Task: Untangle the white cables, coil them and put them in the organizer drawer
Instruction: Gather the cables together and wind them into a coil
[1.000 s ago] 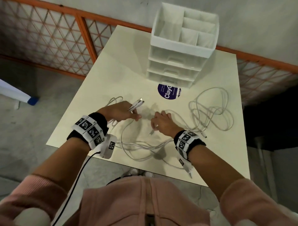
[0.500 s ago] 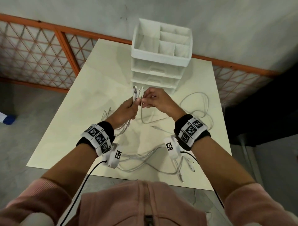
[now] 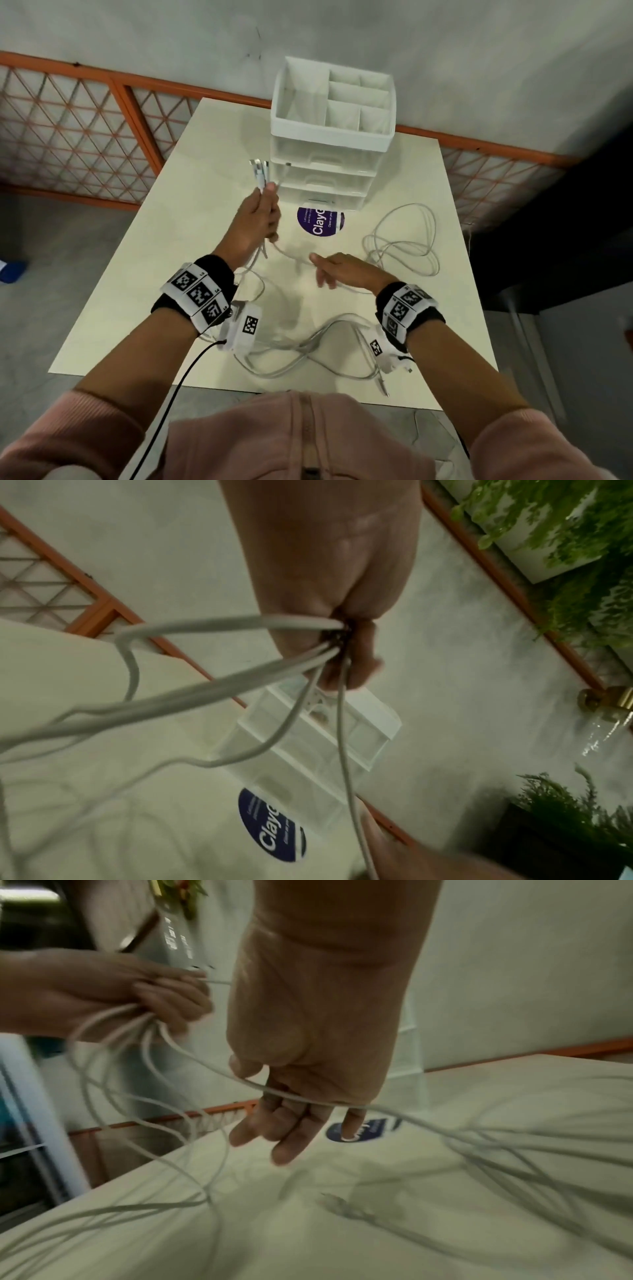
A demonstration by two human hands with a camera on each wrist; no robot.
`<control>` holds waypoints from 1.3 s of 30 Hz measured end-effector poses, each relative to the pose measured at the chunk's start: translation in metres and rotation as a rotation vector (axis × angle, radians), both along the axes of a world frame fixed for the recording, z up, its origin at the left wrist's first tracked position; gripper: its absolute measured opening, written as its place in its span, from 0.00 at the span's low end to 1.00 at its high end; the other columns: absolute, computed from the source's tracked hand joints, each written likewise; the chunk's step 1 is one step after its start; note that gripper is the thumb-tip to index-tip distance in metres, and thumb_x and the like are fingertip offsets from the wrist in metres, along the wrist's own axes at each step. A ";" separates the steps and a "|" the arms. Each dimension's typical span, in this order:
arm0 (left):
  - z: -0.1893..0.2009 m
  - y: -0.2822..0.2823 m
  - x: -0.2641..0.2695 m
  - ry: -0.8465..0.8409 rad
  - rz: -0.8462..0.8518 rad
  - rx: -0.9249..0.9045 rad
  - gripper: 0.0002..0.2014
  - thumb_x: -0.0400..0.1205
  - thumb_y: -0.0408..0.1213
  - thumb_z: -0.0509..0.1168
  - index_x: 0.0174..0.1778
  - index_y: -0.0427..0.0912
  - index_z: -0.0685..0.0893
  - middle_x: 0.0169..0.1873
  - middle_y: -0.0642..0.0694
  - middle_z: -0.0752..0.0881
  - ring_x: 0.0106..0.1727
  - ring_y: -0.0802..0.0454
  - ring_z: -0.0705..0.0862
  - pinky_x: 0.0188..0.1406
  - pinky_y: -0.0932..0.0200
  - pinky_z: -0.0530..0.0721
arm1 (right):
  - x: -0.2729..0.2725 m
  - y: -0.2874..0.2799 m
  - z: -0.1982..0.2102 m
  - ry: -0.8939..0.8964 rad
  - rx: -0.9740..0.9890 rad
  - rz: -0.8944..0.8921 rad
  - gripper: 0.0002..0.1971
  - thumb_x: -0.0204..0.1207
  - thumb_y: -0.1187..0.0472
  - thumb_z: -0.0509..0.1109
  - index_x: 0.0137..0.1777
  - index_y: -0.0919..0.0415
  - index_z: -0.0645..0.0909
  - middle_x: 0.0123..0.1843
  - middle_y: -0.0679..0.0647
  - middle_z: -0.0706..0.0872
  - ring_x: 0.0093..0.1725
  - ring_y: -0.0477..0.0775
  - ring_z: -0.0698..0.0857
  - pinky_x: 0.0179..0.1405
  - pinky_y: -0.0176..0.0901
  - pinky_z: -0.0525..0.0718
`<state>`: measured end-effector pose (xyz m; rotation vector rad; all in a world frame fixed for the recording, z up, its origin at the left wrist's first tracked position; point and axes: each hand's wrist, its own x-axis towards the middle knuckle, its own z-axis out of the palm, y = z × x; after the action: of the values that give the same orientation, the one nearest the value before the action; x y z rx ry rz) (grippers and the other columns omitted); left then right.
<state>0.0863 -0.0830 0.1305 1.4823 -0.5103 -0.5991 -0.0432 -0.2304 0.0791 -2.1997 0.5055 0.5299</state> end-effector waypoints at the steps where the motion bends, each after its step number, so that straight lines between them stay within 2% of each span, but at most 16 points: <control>1: -0.001 0.001 0.007 -0.060 0.073 0.019 0.19 0.89 0.47 0.50 0.30 0.48 0.63 0.18 0.56 0.66 0.18 0.60 0.63 0.17 0.65 0.68 | -0.010 -0.010 -0.002 -0.001 -0.047 -0.048 0.28 0.81 0.36 0.52 0.33 0.55 0.81 0.33 0.50 0.83 0.38 0.50 0.82 0.46 0.41 0.75; 4: -0.007 0.008 0.023 -0.313 0.274 0.124 0.16 0.89 0.44 0.49 0.34 0.47 0.68 0.22 0.53 0.70 0.20 0.60 0.69 0.24 0.59 0.68 | -0.039 -0.049 0.002 -0.052 -0.129 -0.222 0.24 0.80 0.39 0.59 0.30 0.54 0.76 0.33 0.50 0.81 0.34 0.49 0.78 0.37 0.39 0.74; 7: -0.006 0.011 0.024 -0.380 0.334 0.158 0.14 0.89 0.42 0.50 0.38 0.43 0.69 0.25 0.51 0.71 0.22 0.64 0.72 0.25 0.70 0.69 | -0.058 -0.083 0.011 -0.129 -0.150 -0.315 0.21 0.81 0.43 0.59 0.30 0.53 0.77 0.34 0.48 0.82 0.35 0.49 0.79 0.43 0.43 0.75; 9: -0.002 0.010 0.017 -0.415 0.261 0.192 0.16 0.88 0.45 0.54 0.33 0.48 0.68 0.25 0.51 0.71 0.23 0.61 0.69 0.24 0.69 0.68 | -0.057 -0.089 0.018 -0.187 -0.146 -0.309 0.20 0.82 0.46 0.60 0.30 0.53 0.77 0.34 0.46 0.81 0.33 0.48 0.78 0.45 0.44 0.76; 11: 0.001 0.002 0.002 -0.460 0.094 0.262 0.13 0.82 0.46 0.65 0.33 0.47 0.73 0.23 0.52 0.70 0.23 0.58 0.67 0.22 0.71 0.66 | -0.046 -0.080 0.033 -0.243 -0.138 -0.268 0.19 0.83 0.49 0.61 0.32 0.54 0.79 0.33 0.48 0.80 0.33 0.48 0.76 0.42 0.41 0.75; 14: 0.002 -0.014 -0.025 -0.383 -0.139 0.205 0.08 0.76 0.40 0.73 0.48 0.44 0.83 0.21 0.58 0.72 0.19 0.66 0.72 0.23 0.74 0.67 | -0.021 -0.050 0.065 -0.348 -0.056 -0.158 0.17 0.84 0.53 0.60 0.40 0.63 0.82 0.32 0.53 0.76 0.32 0.48 0.74 0.35 0.38 0.73; 17: -0.003 -0.023 -0.035 -0.380 -0.189 0.134 0.07 0.81 0.38 0.68 0.52 0.42 0.84 0.33 0.58 0.84 0.31 0.73 0.80 0.38 0.73 0.74 | -0.008 -0.031 0.091 -0.391 0.051 -0.061 0.19 0.85 0.54 0.58 0.42 0.67 0.81 0.25 0.47 0.70 0.25 0.45 0.69 0.28 0.32 0.69; 19: -0.005 -0.023 -0.031 -0.383 -0.125 0.113 0.07 0.83 0.39 0.65 0.52 0.40 0.82 0.31 0.57 0.82 0.28 0.70 0.78 0.35 0.71 0.73 | -0.010 -0.030 0.101 -0.390 0.136 -0.037 0.19 0.86 0.54 0.57 0.40 0.64 0.81 0.23 0.46 0.68 0.24 0.45 0.67 0.28 0.32 0.69; 23: 0.002 -0.023 -0.032 -0.318 -0.158 0.050 0.11 0.83 0.34 0.64 0.61 0.37 0.81 0.36 0.59 0.85 0.28 0.75 0.81 0.32 0.78 0.74 | -0.018 -0.031 0.103 -0.348 0.209 -0.003 0.20 0.86 0.53 0.57 0.43 0.67 0.82 0.24 0.44 0.66 0.23 0.42 0.64 0.26 0.32 0.64; 26: 0.003 -0.023 -0.037 -0.326 -0.275 0.119 0.11 0.86 0.34 0.59 0.52 0.29 0.82 0.20 0.64 0.81 0.20 0.71 0.77 0.24 0.79 0.70 | -0.018 -0.027 0.099 -0.356 0.240 -0.008 0.19 0.86 0.53 0.56 0.42 0.63 0.83 0.25 0.48 0.64 0.23 0.42 0.64 0.26 0.30 0.65; 27: 0.002 -0.022 -0.036 -0.337 -0.270 0.142 0.13 0.86 0.36 0.59 0.49 0.29 0.83 0.19 0.63 0.80 0.20 0.69 0.76 0.24 0.78 0.69 | -0.018 -0.028 0.097 -0.355 0.240 -0.017 0.20 0.86 0.52 0.56 0.43 0.63 0.83 0.25 0.49 0.64 0.23 0.42 0.64 0.26 0.30 0.66; 29: 0.000 -0.021 -0.031 -0.388 -0.154 0.182 0.14 0.85 0.42 0.61 0.45 0.33 0.82 0.25 0.58 0.81 0.26 0.65 0.76 0.29 0.69 0.70 | -0.022 -0.034 0.092 -0.336 0.200 -0.043 0.22 0.86 0.50 0.55 0.42 0.63 0.83 0.25 0.49 0.67 0.24 0.44 0.66 0.28 0.30 0.69; 32: -0.001 -0.016 -0.015 -0.453 0.156 0.226 0.13 0.85 0.44 0.61 0.45 0.37 0.82 0.30 0.44 0.81 0.30 0.52 0.75 0.26 0.73 0.71 | -0.036 -0.057 0.080 -0.270 0.062 -0.134 0.23 0.84 0.47 0.58 0.39 0.63 0.83 0.22 0.48 0.72 0.24 0.45 0.72 0.31 0.32 0.73; 35: -0.002 -0.003 0.010 -0.420 0.447 0.232 0.16 0.85 0.40 0.61 0.49 0.28 0.81 0.33 0.37 0.80 0.35 0.47 0.76 0.26 0.64 0.66 | -0.059 -0.084 0.070 -0.252 -0.061 -0.251 0.21 0.82 0.47 0.60 0.37 0.61 0.82 0.24 0.51 0.75 0.28 0.47 0.75 0.33 0.34 0.72; 37: -0.011 0.002 0.021 -0.423 0.502 0.292 0.15 0.85 0.39 0.61 0.47 0.27 0.81 0.36 0.34 0.82 0.40 0.39 0.81 0.34 0.60 0.67 | -0.069 -0.095 0.068 -0.273 -0.108 -0.305 0.20 0.83 0.49 0.59 0.38 0.61 0.81 0.28 0.53 0.76 0.31 0.47 0.76 0.36 0.34 0.72; 39: -0.021 0.002 0.023 -0.442 0.497 0.379 0.14 0.84 0.37 0.62 0.48 0.26 0.81 0.41 0.28 0.85 0.45 0.32 0.84 0.38 0.56 0.69 | -0.069 -0.097 0.070 -0.333 -0.131 -0.317 0.18 0.84 0.51 0.59 0.39 0.61 0.82 0.32 0.54 0.76 0.29 0.41 0.77 0.34 0.30 0.73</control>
<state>0.1093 -0.0805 0.1099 2.0318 -0.3498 0.0367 -0.1118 -0.3271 0.1486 -2.2134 0.7044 -0.0392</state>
